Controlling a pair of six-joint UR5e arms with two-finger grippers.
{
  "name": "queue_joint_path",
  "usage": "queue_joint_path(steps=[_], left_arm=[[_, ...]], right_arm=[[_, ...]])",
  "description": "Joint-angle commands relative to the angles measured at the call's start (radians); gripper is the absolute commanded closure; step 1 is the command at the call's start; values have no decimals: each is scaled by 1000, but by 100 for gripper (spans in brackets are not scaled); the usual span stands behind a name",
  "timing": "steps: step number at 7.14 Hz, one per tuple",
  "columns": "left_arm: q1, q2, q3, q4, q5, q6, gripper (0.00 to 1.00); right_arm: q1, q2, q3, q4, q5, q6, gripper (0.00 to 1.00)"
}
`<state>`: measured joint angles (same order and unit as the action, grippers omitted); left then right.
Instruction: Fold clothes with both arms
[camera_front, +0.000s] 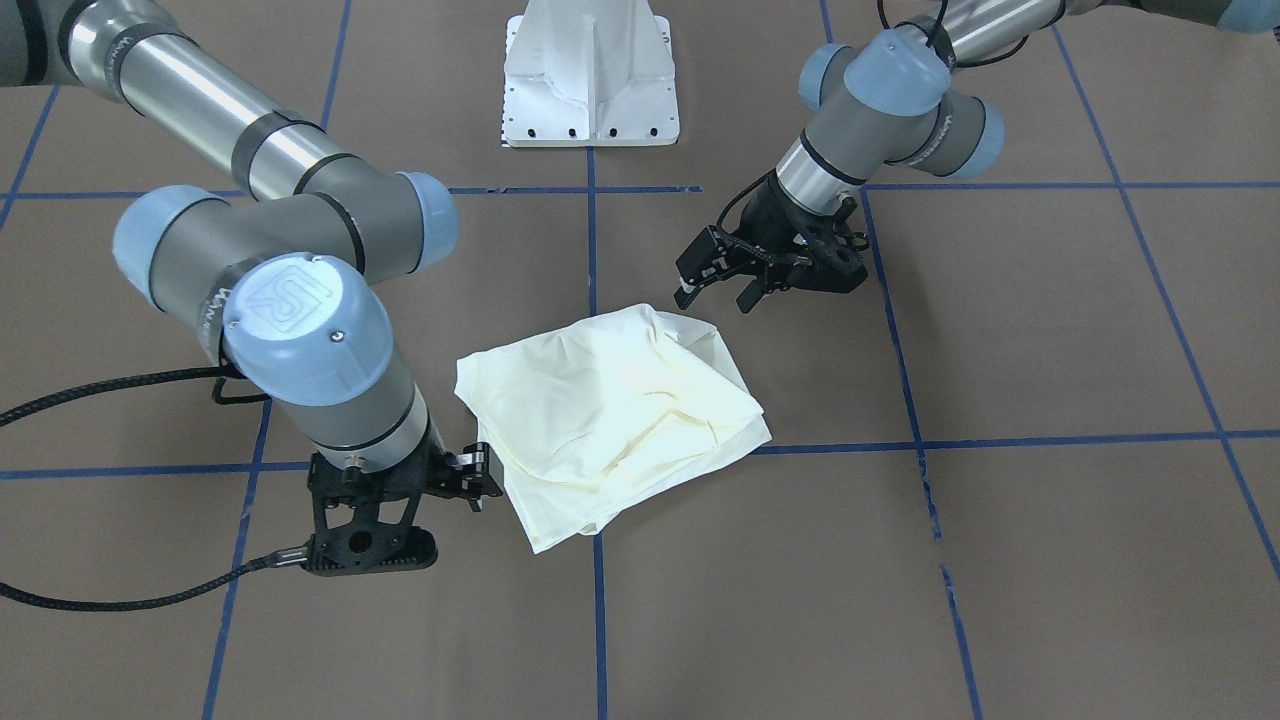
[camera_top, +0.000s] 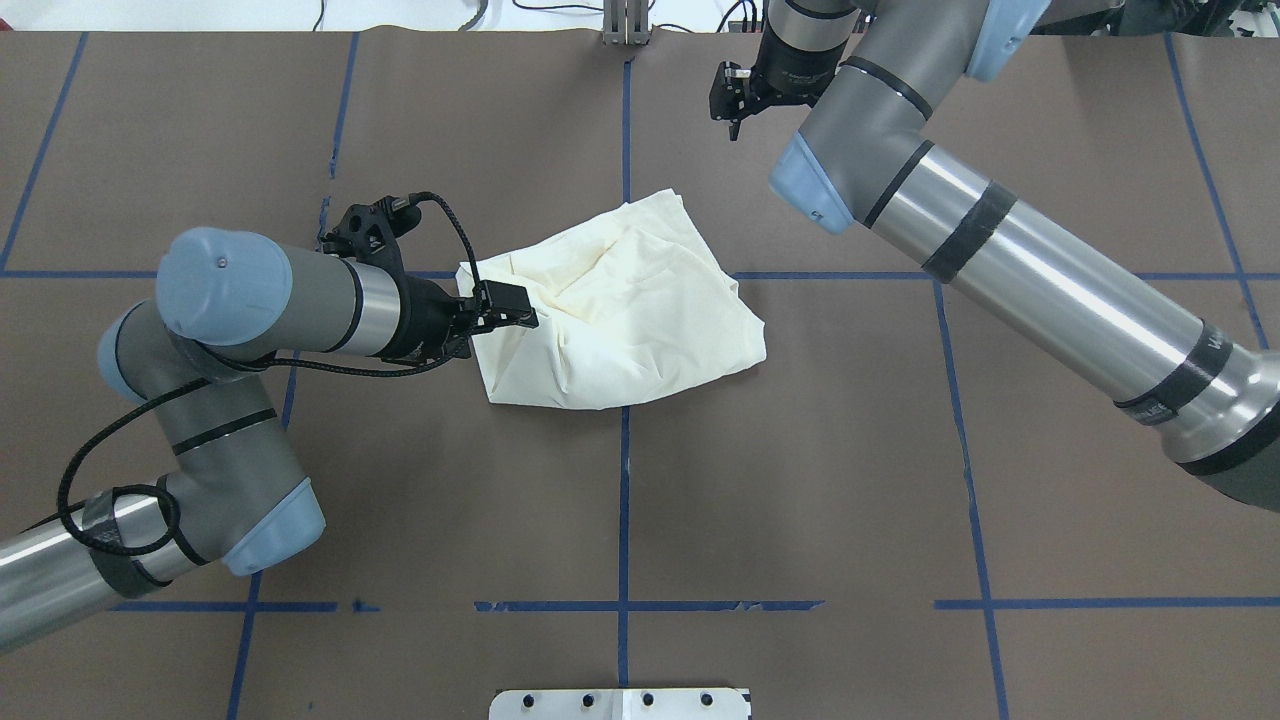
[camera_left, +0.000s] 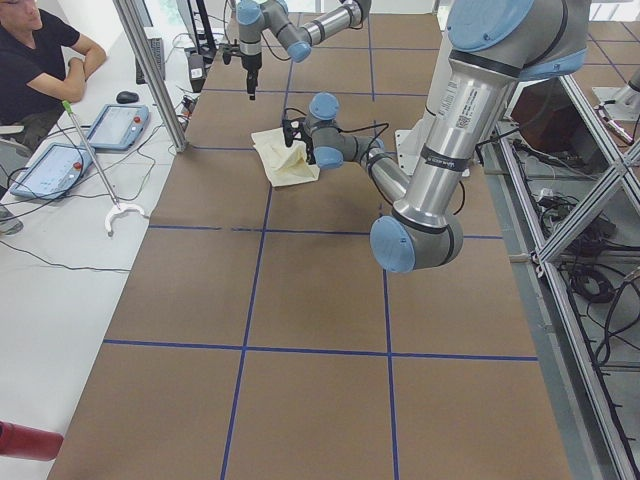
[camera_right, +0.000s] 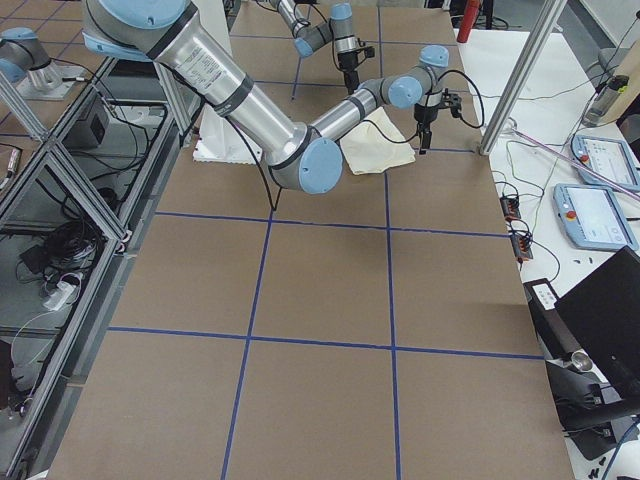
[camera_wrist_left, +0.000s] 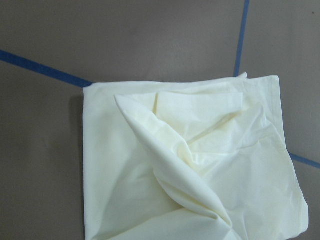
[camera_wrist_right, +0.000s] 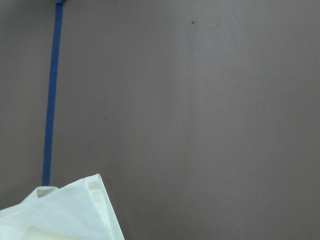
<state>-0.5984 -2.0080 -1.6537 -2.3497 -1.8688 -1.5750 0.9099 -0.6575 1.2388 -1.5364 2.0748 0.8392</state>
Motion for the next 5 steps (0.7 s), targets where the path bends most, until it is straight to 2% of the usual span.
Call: queue_joint_path(steps=[1, 5], left_arm=[[11, -24, 173, -226, 48, 1, 0], [19, -66, 175, -257, 42, 1, 0]], right_arm=[[10, -21, 22, -2, 5, -6, 0], [14, -24, 36, -17, 5, -6, 0]])
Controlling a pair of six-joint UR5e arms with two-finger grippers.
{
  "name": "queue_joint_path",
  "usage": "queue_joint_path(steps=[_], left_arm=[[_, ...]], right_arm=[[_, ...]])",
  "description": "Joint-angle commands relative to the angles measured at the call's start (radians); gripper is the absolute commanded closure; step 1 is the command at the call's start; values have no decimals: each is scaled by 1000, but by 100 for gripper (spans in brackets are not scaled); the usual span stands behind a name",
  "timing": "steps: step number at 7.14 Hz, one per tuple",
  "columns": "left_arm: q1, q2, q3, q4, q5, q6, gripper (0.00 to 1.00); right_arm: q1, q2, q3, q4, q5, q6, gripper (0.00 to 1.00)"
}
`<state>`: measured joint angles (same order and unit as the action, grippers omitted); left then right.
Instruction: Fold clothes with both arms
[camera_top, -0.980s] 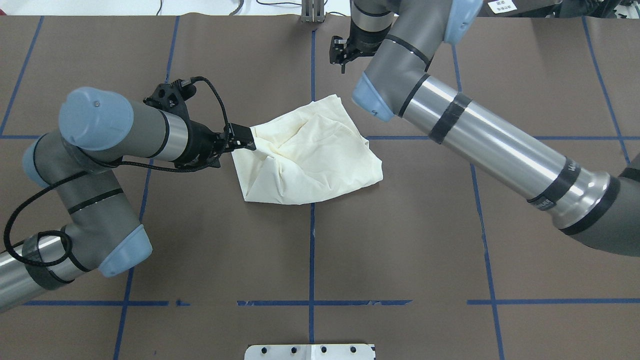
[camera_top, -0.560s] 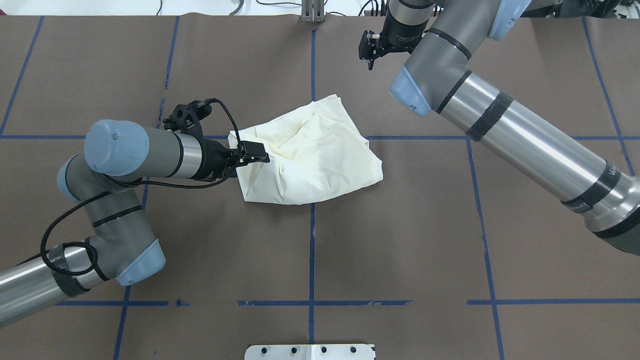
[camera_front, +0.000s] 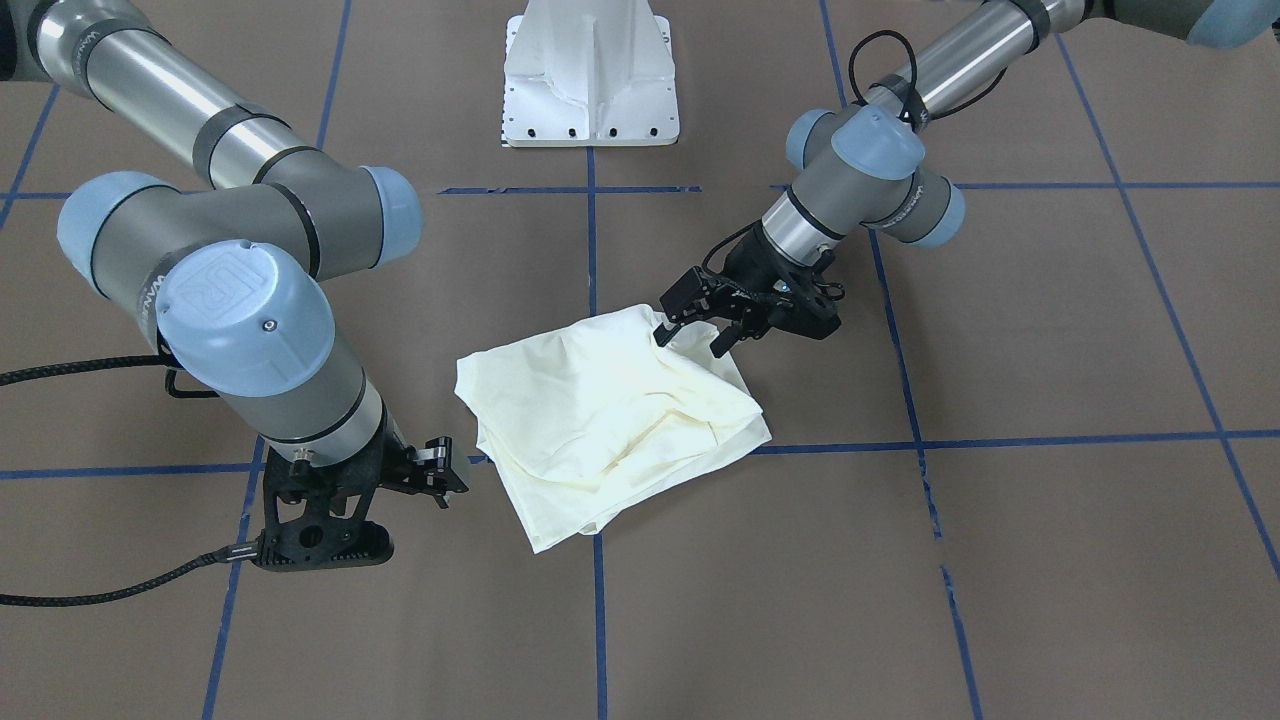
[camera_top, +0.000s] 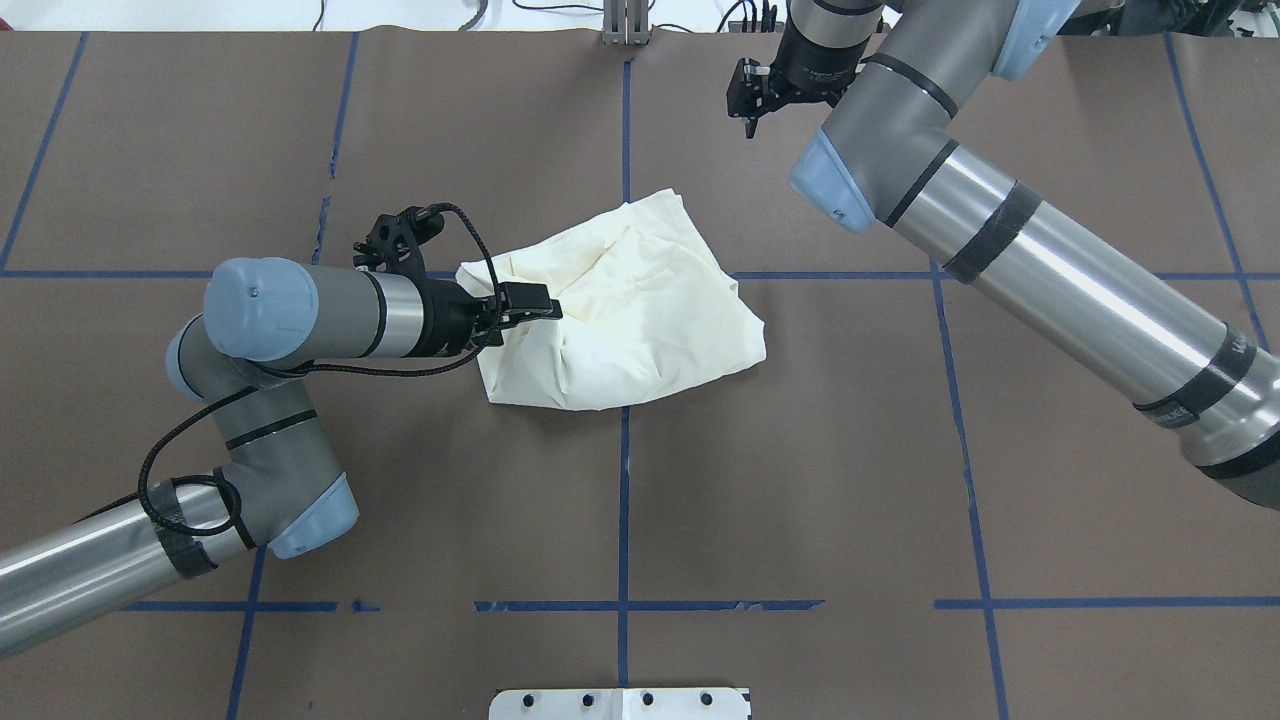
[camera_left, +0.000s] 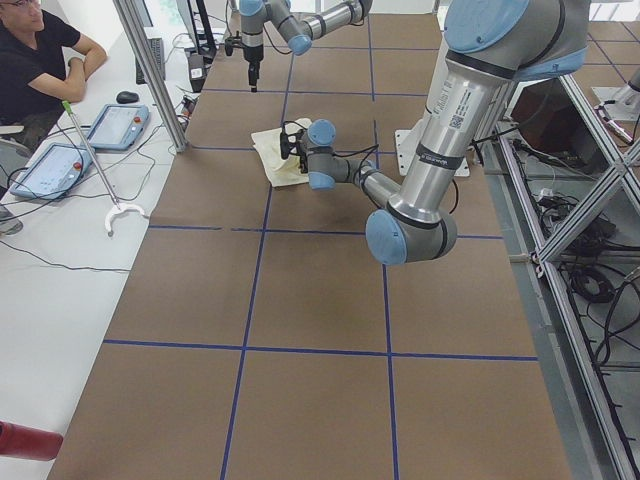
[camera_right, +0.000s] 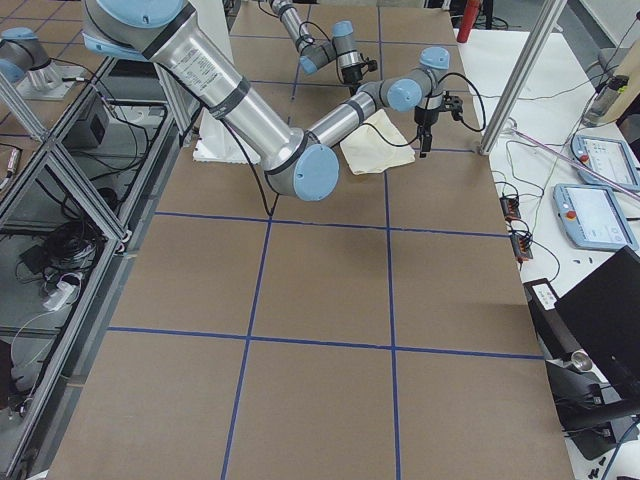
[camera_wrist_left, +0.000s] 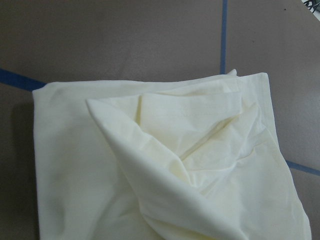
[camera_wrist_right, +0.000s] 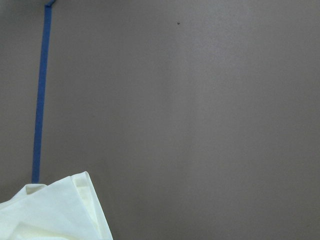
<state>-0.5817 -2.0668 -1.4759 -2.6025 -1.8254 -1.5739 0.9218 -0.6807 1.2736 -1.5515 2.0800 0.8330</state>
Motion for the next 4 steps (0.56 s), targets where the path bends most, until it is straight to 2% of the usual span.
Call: queue_joint_path(steps=[1, 4], left_arm=[[16, -9, -3, -5, -2, 0, 0], [61, -29, 5, -4, 1, -2, 0]], right_arm=[[2, 0, 0, -2, 0, 0, 0], [6, 0, 0, -2, 0, 0, 0]])
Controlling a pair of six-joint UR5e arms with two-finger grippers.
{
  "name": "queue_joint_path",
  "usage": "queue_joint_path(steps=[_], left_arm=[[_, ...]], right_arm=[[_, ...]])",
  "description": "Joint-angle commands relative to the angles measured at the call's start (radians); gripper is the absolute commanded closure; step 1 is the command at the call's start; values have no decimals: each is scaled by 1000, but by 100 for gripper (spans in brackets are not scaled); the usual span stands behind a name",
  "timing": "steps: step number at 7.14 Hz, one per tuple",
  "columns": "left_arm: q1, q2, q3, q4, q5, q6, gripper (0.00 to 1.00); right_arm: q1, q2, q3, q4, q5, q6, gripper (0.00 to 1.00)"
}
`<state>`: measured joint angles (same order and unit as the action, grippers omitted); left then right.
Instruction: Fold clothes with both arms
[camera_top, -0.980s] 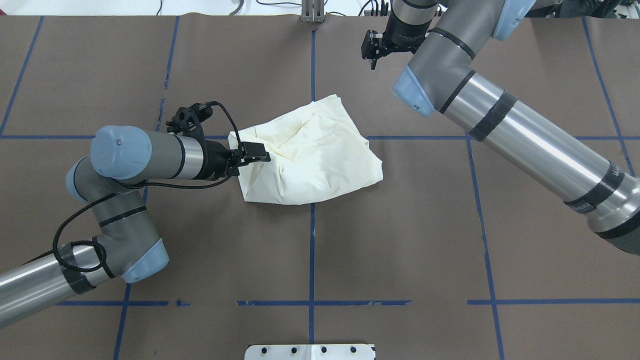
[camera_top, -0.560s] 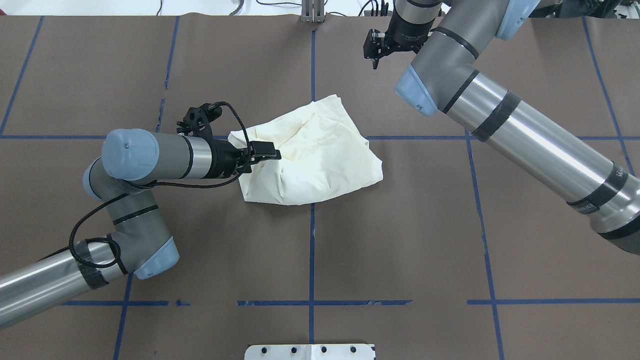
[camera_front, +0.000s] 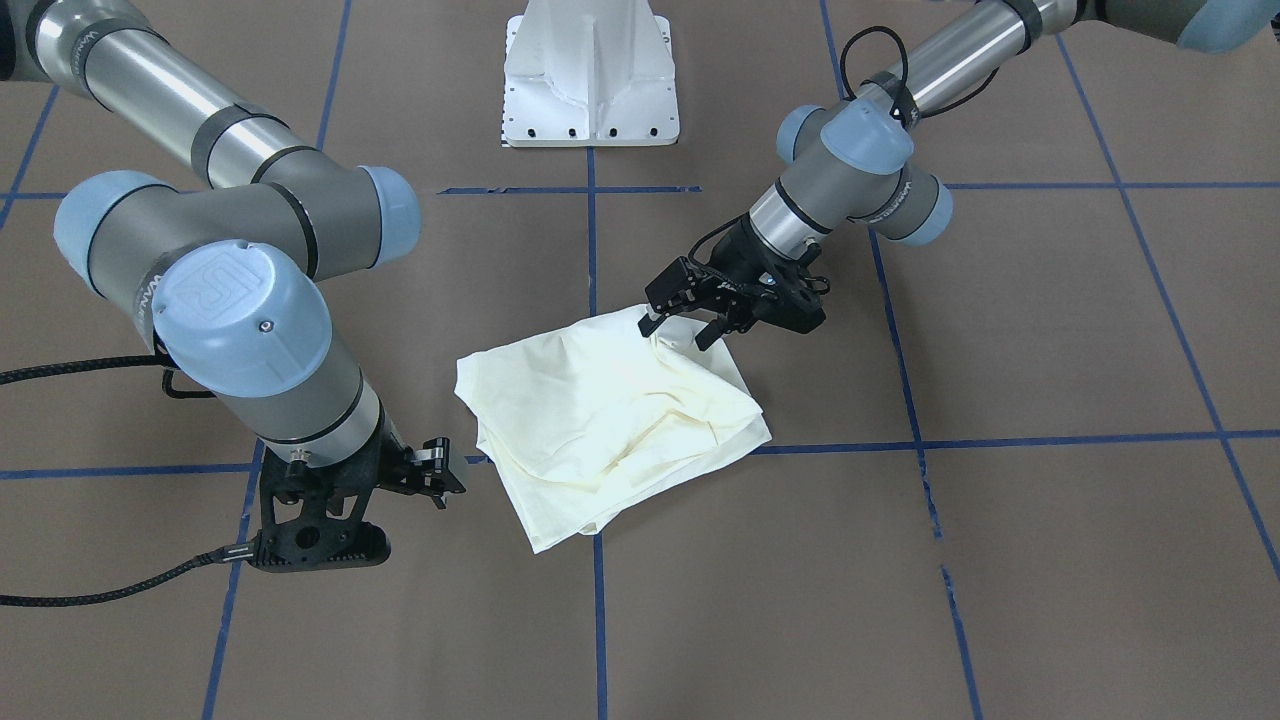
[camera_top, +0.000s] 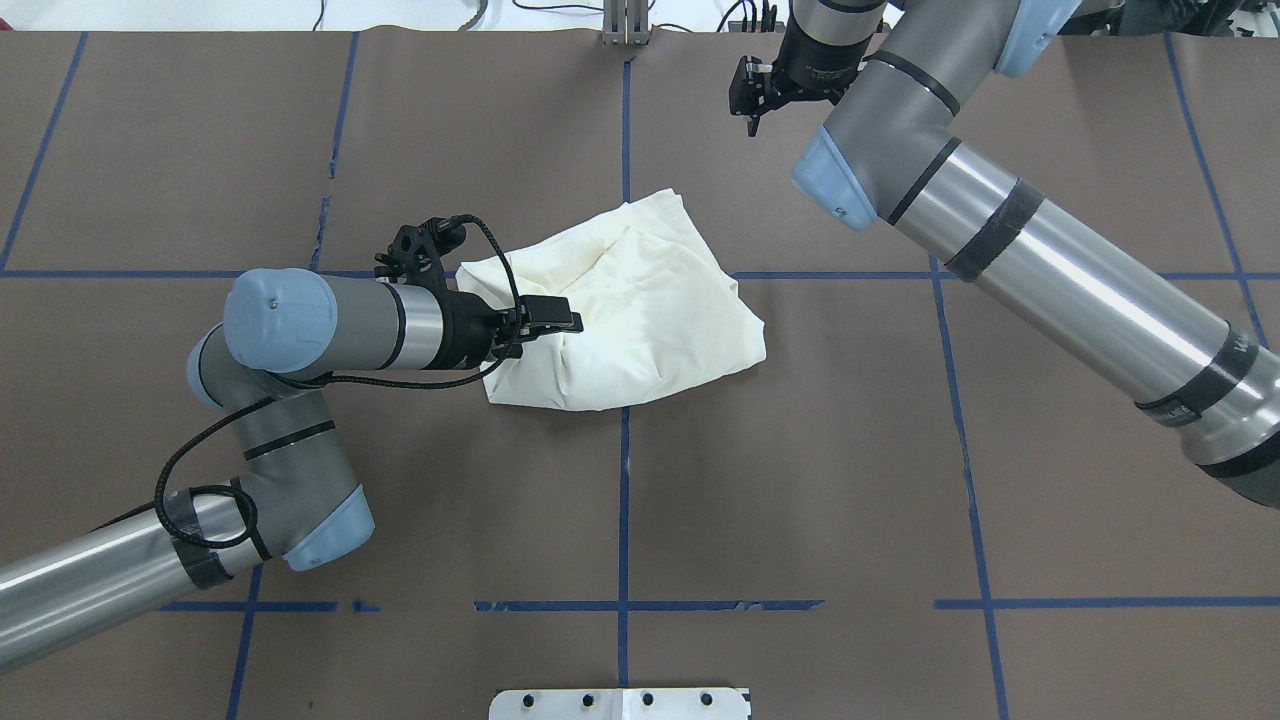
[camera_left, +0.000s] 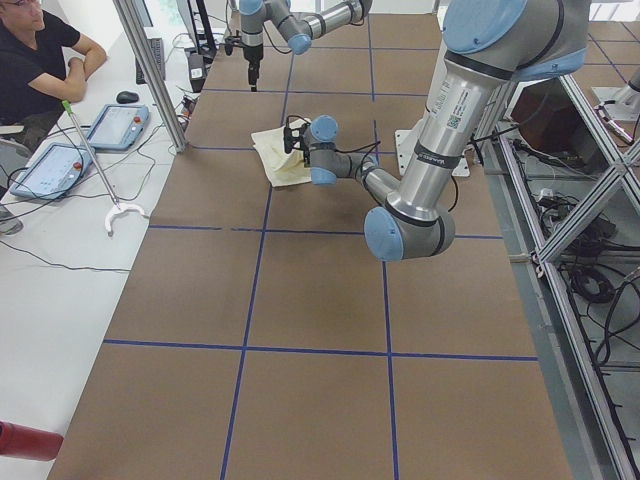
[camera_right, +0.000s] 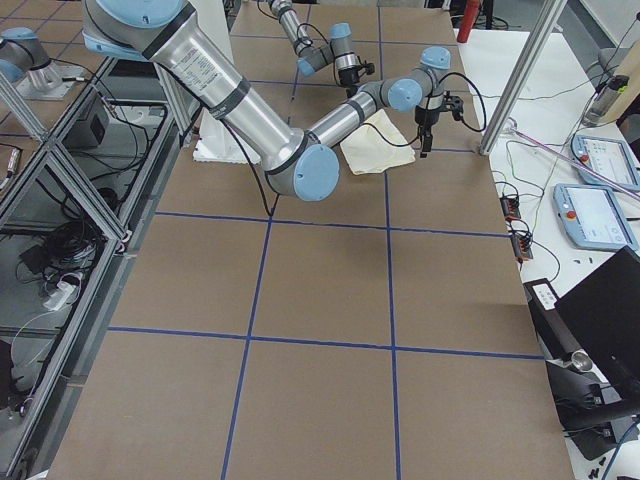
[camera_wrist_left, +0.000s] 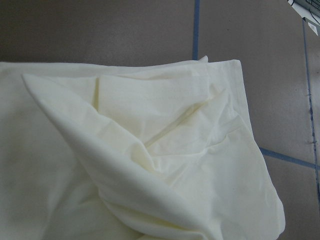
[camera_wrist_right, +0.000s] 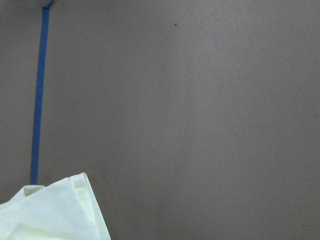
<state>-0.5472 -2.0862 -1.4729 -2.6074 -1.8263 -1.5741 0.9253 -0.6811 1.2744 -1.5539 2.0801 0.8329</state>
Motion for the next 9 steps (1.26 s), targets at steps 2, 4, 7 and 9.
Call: queue_joint_path(steps=[2, 4, 7, 9], left_arm=[[49, -14, 8, 1, 2, 0, 0], [84, -15, -12, 0, 2, -9, 0], [147, 0, -73, 6, -4, -7, 0], [147, 23, -111, 12, -7, -1, 0]], right_arm=[[3, 0, -1, 0, -2, 0, 0], [3, -3, -1, 0, -2, 2, 0], [9, -5, -1, 0, -2, 0, 0], [9, -8, -1, 0, -2, 0, 0]])
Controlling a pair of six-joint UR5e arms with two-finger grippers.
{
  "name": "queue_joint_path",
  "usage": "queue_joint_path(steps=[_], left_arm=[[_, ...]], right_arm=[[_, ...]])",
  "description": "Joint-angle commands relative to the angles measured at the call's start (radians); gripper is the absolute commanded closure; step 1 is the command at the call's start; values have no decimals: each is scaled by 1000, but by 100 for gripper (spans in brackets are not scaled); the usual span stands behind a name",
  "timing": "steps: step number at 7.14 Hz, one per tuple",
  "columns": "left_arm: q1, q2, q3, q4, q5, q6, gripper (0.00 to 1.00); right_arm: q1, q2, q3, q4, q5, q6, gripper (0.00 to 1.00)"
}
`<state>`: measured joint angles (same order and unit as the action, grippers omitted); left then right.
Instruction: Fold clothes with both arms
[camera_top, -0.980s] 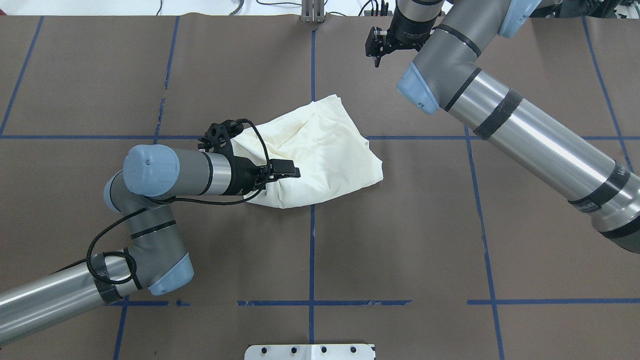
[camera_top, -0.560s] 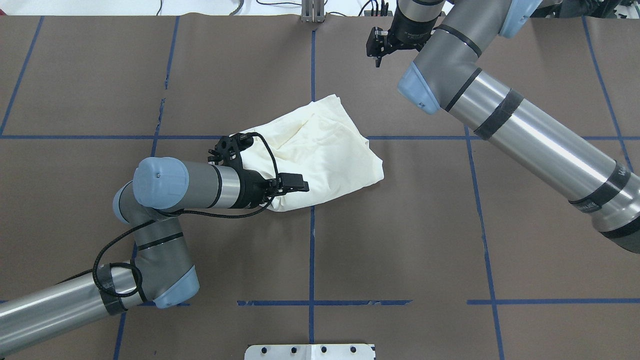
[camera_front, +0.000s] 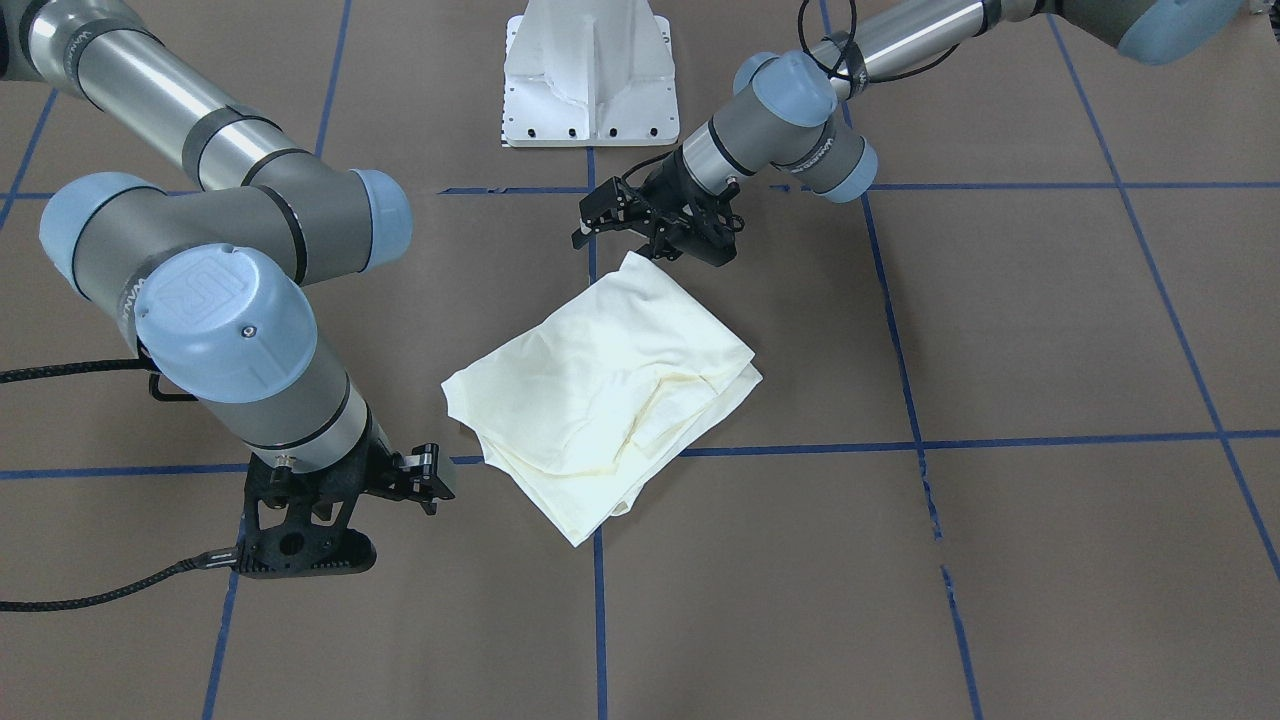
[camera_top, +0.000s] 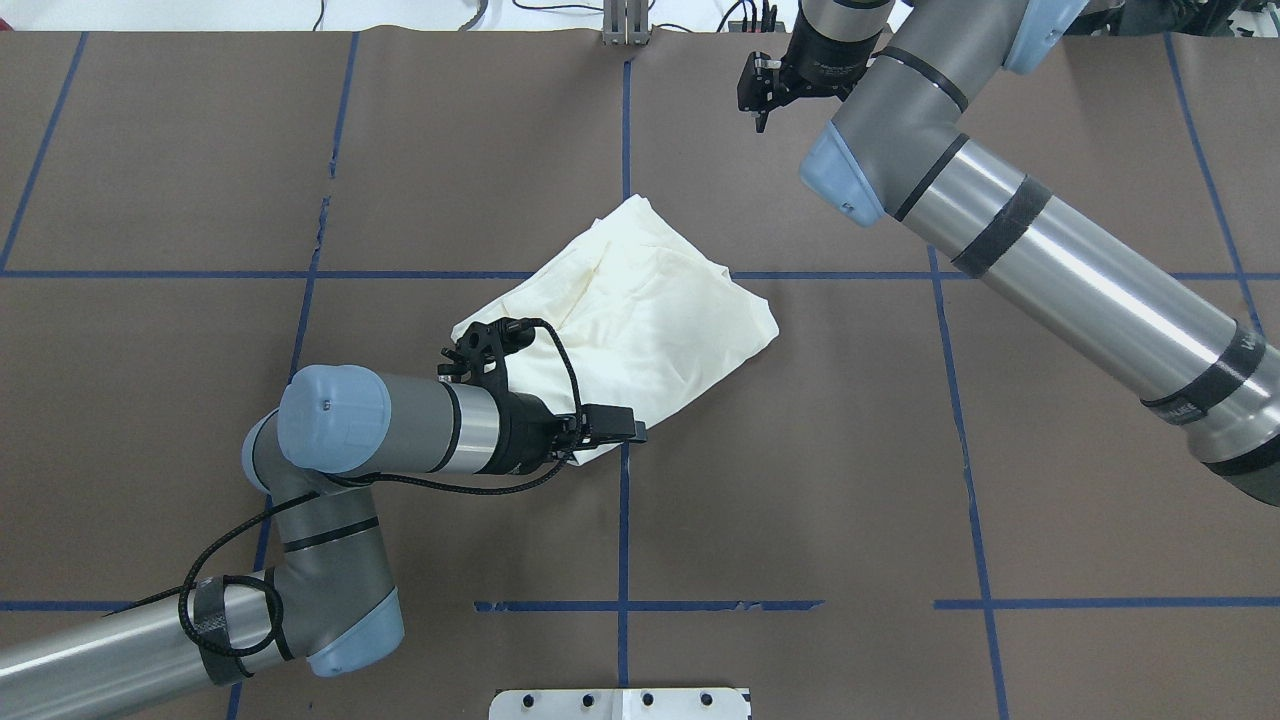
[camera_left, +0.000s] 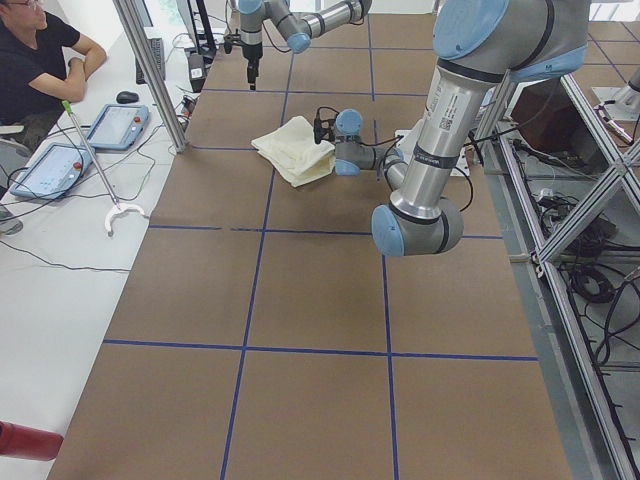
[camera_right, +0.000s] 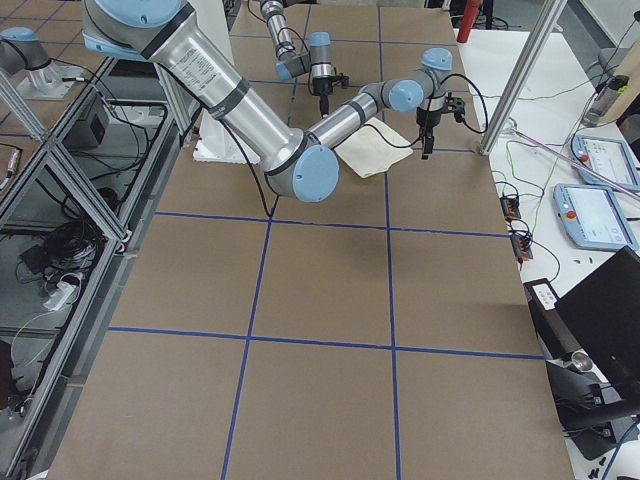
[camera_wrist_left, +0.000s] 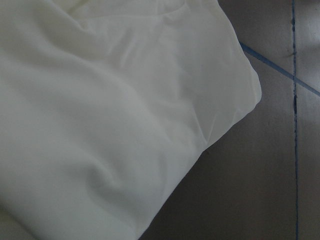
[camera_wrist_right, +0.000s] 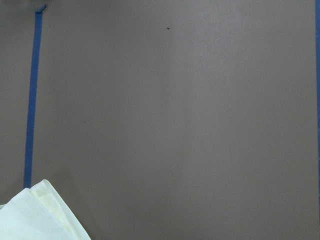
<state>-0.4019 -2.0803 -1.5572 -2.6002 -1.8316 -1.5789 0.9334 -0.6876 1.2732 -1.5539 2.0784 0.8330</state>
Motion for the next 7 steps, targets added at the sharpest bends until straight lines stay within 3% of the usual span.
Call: queue_joint_path(steps=[1, 3, 5, 7], left_arm=[[2, 79, -84, 6, -6, 10, 0], [-30, 138, -151, 12, -72, 11, 0], [-93, 239, -234, 76, -93, 125, 0], [-261, 298, -297, 205, -191, 286, 0]], right_arm=[[1, -1, 0, 2, 0, 0, 0], [4, -21, 26, 2, 2, 0, 0], [5, -113, 136, 2, 0, 0, 0], [21, -224, 260, 0, 2, -2, 0]])
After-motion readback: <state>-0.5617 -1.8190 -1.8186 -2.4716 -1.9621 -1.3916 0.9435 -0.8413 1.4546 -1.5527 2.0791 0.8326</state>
